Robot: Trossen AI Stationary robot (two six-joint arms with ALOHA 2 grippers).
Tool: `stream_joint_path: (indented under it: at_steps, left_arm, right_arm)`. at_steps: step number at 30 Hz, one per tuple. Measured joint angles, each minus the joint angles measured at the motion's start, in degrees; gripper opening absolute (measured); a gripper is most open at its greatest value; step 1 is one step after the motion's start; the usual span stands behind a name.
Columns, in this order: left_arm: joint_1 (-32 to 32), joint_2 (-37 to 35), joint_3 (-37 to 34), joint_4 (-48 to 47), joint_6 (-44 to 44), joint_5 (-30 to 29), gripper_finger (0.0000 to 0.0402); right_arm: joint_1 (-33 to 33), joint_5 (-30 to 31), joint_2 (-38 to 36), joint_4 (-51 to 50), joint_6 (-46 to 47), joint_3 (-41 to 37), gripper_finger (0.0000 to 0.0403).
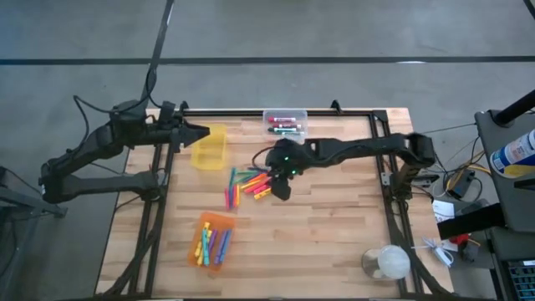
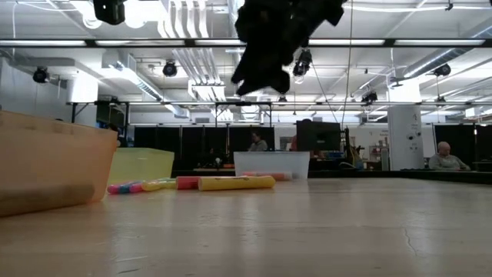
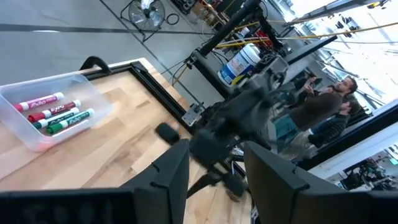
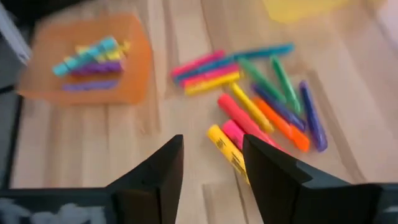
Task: Pick & Place Markers
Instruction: Put the dark yellow highlighter into the orange bin
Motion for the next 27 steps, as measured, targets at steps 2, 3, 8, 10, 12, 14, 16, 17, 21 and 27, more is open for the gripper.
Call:
stream_joint_path:
  at_steps: [2,3,8,10,12,14,16,17,21,27]
  left_arm:
    - [0.0,-0.1,0.0,0.0,0.0,0.2,0.0147]
    - [0.0,-0.2,0.0,0.0,0.0,0.5,0.0147]
    - [0.0,-0.4,-0.1,0.0,0.1,1.6,0.0147]
    - [0.0,-0.6,-0.1,-0.1,-0.2,2.0,0.0147]
    - [0.0,-0.8,-0.1,-0.1,-0.2,2.1,0.0147]
    - [0.0,-0.9,-0.1,-0.1,-0.3,2.2,0.0147]
    - [0.0,-1.1,-0.1,-0.1,-0.3,2.1,0.0147]
    - [0.0,-1.2,-0.1,-0.1,-0.3,2.2,0.0147]
    - [0.0,-1.3,-0.1,-0.2,-0.4,2.2,0.0147]
    - [0.0,-2.0,-0.1,-0.2,-1.6,2.4,0.0147]
  right_arm:
    - [0.1,-0.2,2.0,-0.1,-1.3,0.0,0.0164]
    - [0.2,-0.2,2.8,-0.4,-2.2,0.0,0.0163]
    - [0.8,-2.2,6.0,-0.5,-6.9,0.1,0.0152]
    - [0.9,-2.1,7.2,-0.8,-9.5,0.0,0.0147]
    - [0.8,-2.0,8.3,-0.7,-12.3,0.0,0.0143]
    - [0.8,-1.9,10.2,-0.8,-15.1,0.3,0.014]
    - [0.8,-1.9,11.8,-0.9,-17.4,0.4,0.0139]
    - [0.8,-1.9,12.4,-0.9,-18.6,0.4,0.0139]
    - [0.8,-1.9,14.8,-2.6,-19.6,0.5,0.0142]
    - [0.9,-1.4,15.6,-3.8,-19.8,0.5,0.0142]
